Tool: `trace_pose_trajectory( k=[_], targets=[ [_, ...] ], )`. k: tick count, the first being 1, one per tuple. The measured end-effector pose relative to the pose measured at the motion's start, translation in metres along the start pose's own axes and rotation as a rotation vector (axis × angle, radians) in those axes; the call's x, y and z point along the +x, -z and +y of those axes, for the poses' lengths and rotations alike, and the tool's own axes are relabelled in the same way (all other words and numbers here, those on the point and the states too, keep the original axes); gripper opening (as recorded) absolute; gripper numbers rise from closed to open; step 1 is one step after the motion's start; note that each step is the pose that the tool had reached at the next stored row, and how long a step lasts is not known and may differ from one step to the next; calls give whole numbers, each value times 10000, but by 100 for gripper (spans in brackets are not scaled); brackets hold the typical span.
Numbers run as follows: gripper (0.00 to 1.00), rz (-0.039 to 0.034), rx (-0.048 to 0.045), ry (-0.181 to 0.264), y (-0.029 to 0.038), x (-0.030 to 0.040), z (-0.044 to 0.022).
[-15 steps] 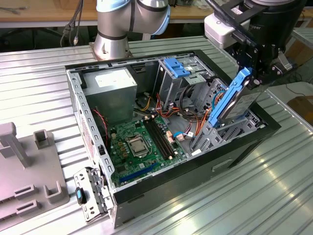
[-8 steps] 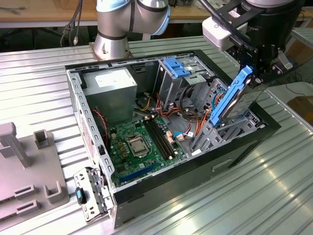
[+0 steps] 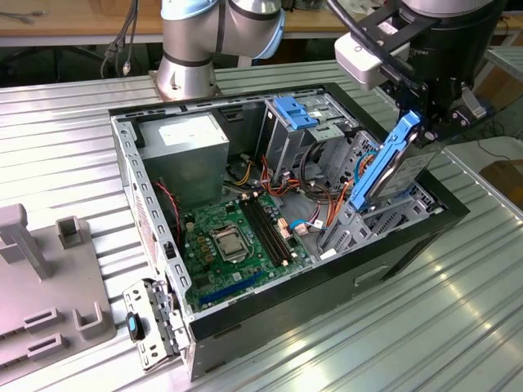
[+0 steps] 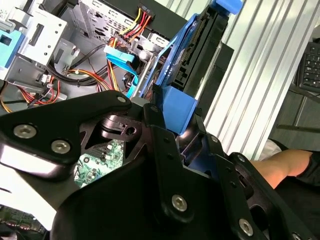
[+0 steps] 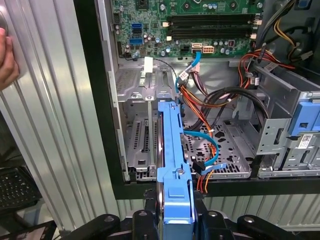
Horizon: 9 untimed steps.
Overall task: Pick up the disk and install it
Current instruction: 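Insert the disk into the insertion slot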
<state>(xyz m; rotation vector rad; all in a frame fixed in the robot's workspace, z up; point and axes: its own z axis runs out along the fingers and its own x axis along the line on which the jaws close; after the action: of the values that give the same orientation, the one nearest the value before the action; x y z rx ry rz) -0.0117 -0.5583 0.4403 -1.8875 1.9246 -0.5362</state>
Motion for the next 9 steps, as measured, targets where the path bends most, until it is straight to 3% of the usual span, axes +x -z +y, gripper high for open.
trace_pose_trajectory(
  k=[9],
  targets=[
    [37, -32, 70, 55, 12, 6, 20]
  ],
)
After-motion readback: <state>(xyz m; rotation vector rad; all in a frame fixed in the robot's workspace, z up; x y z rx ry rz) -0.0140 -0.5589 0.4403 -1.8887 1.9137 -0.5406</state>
